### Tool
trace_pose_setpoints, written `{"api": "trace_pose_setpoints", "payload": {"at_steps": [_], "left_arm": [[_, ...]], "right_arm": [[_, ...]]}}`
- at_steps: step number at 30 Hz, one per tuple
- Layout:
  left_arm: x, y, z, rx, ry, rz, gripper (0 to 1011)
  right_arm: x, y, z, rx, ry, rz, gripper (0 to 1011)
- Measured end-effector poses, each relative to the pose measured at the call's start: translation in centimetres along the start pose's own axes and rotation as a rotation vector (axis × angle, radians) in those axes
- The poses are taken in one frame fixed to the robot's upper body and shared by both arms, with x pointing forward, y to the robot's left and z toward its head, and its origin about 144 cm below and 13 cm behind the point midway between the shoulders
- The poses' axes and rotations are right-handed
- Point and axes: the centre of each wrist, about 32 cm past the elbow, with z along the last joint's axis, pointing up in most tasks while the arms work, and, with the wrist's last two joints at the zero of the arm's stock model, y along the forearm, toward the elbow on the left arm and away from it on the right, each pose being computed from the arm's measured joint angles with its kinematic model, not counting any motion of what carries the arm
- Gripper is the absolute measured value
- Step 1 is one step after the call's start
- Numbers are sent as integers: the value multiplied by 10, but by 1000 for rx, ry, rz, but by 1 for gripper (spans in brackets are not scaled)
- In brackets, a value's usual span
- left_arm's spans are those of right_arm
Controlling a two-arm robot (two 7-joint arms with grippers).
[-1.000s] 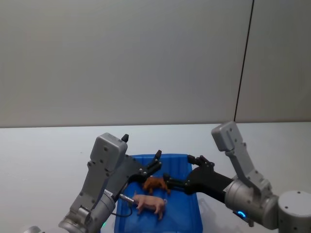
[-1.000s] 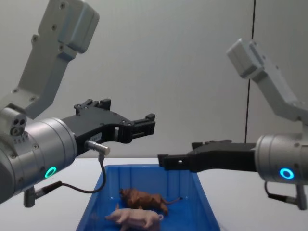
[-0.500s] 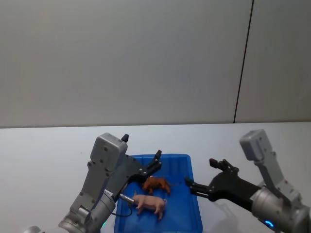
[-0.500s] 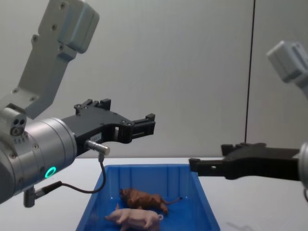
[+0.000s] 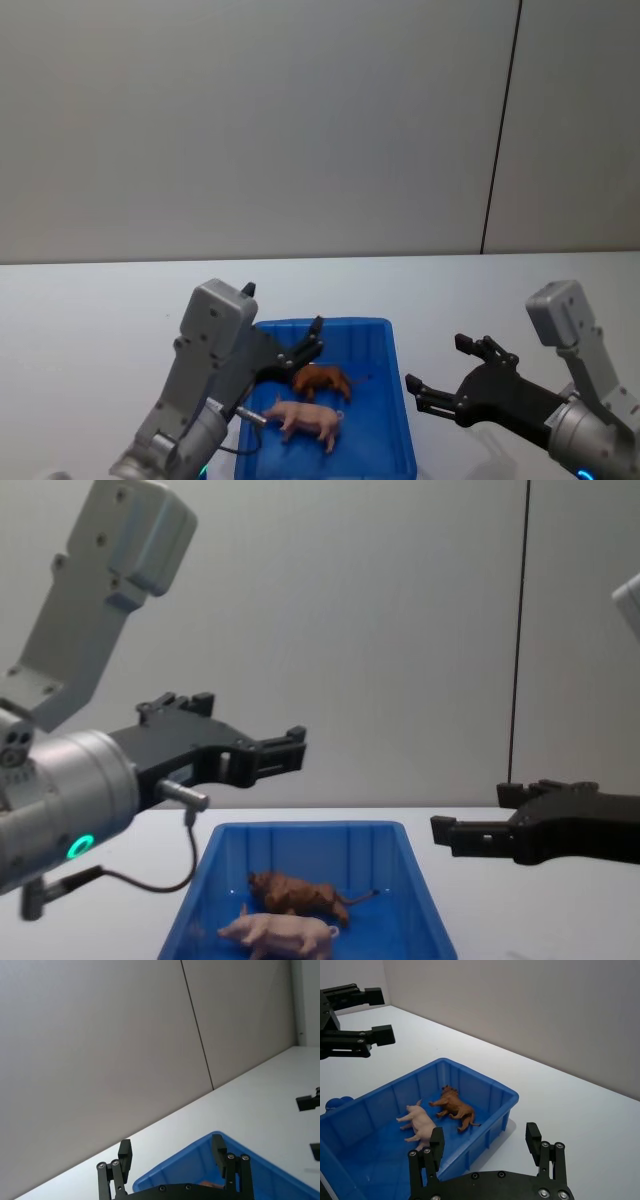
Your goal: Pick up the two dolls from the table and place them into the box.
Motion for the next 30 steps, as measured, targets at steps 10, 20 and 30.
{"api": "trace_pose_setpoints", "payload": {"at_steps": [10,20,30], "left_arm": [[9,34,1,110,-26,75,1001],[13,71,-5,237,-17,136,1001],[11,93,-18,318,23,153,1001]], "right_arm": [[1,-5,-1,3,-6,-2,1001],[2,-8,-2,3,-9,-3,1001],[2,-9,-2,3,-10,-4,1001]]}}
